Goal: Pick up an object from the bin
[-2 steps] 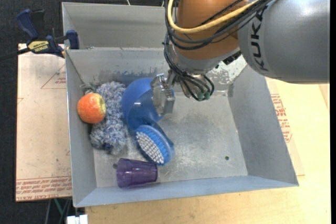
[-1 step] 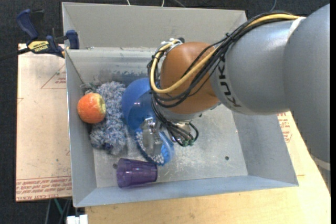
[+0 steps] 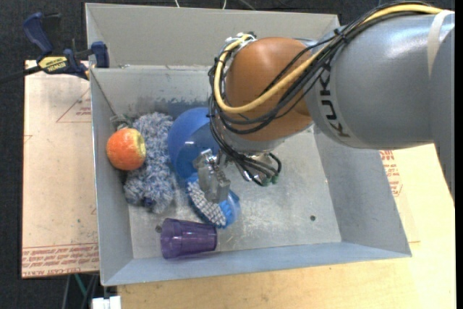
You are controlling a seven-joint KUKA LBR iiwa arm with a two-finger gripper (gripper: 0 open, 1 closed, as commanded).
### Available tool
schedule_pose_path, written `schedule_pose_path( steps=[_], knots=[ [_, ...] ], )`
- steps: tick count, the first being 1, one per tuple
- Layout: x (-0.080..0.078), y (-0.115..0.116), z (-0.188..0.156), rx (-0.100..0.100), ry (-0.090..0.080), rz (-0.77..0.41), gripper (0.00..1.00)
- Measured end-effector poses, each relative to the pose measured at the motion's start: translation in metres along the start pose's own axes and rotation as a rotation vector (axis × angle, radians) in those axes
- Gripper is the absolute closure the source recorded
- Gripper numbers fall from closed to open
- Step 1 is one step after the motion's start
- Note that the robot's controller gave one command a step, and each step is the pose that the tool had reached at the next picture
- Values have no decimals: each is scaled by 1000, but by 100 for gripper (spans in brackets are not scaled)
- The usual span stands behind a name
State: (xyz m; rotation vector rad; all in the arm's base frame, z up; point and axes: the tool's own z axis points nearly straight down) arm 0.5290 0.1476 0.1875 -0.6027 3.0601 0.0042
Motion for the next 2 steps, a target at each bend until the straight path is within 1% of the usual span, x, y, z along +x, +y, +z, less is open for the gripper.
schedule_pose_path(
  steps=[1, 2],
  knots=[
    [25, 18, 77, -2, 4, -97, 100],
    [-26, 46, 35, -1, -17, 144, 0]
  ],
)
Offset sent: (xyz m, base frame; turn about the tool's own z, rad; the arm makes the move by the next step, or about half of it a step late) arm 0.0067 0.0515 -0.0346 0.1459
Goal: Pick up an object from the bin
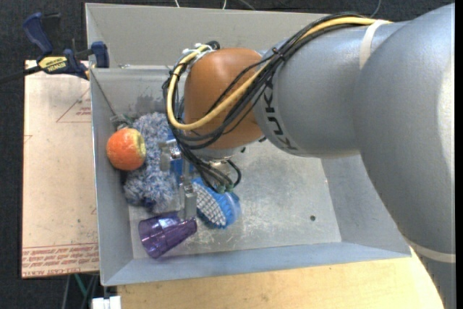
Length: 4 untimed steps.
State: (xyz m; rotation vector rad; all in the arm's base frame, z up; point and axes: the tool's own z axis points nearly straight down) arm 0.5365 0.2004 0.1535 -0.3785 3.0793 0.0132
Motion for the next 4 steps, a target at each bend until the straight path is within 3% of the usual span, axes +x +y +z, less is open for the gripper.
schedule_pose_path(
  steps=[1, 2, 3, 4],
  knots=[
    [0, 0, 1, 0, 2, 1, 0],
    [50, -1, 29, -1, 3, -229, 0],
    [-37, -50, 26, -2, -3, -89, 0],
    [19, -16, 53, -3, 7, -156, 0]
  ],
)
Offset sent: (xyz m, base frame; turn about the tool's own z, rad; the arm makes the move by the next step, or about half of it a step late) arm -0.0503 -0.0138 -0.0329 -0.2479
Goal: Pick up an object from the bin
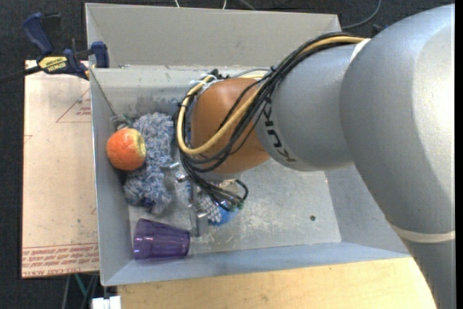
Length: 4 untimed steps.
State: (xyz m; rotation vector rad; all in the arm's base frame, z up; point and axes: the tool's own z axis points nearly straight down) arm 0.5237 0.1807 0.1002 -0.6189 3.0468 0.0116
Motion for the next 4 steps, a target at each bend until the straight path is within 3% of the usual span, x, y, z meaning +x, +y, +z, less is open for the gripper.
schedule_pose_path(
  steps=[1, 3, 4],
  knots=[
    [-4, 7, 15, 5, -11, -87, 100],
    [-15, 2, 21, 7, -16, -143, 100],
    [15, 9, 6, 6, -16, -256, 0]
  ],
)
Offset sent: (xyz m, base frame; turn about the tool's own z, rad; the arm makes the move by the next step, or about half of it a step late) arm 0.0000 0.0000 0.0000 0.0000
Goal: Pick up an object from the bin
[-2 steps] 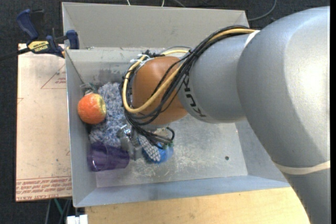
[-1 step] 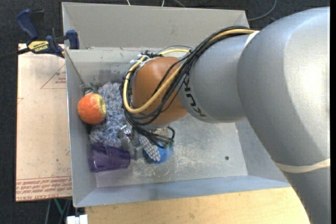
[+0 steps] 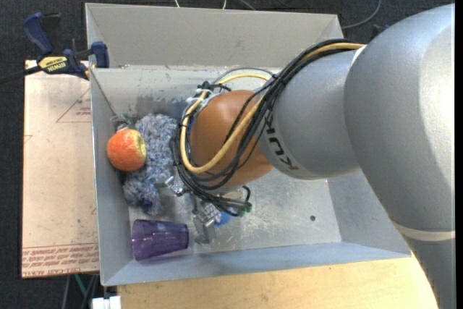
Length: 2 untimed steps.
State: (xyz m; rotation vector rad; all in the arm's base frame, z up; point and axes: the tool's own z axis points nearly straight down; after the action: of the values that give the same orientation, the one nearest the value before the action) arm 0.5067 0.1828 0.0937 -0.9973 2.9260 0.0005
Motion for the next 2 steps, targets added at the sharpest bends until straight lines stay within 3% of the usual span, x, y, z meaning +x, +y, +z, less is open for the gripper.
schedule_pose_path(
  steps=[1, 2],
  knots=[
    [0, 0, 0, 0, 0, 0, 0],
    [-26, -47, 24, -1, -2, 208, 0]
  ],
)
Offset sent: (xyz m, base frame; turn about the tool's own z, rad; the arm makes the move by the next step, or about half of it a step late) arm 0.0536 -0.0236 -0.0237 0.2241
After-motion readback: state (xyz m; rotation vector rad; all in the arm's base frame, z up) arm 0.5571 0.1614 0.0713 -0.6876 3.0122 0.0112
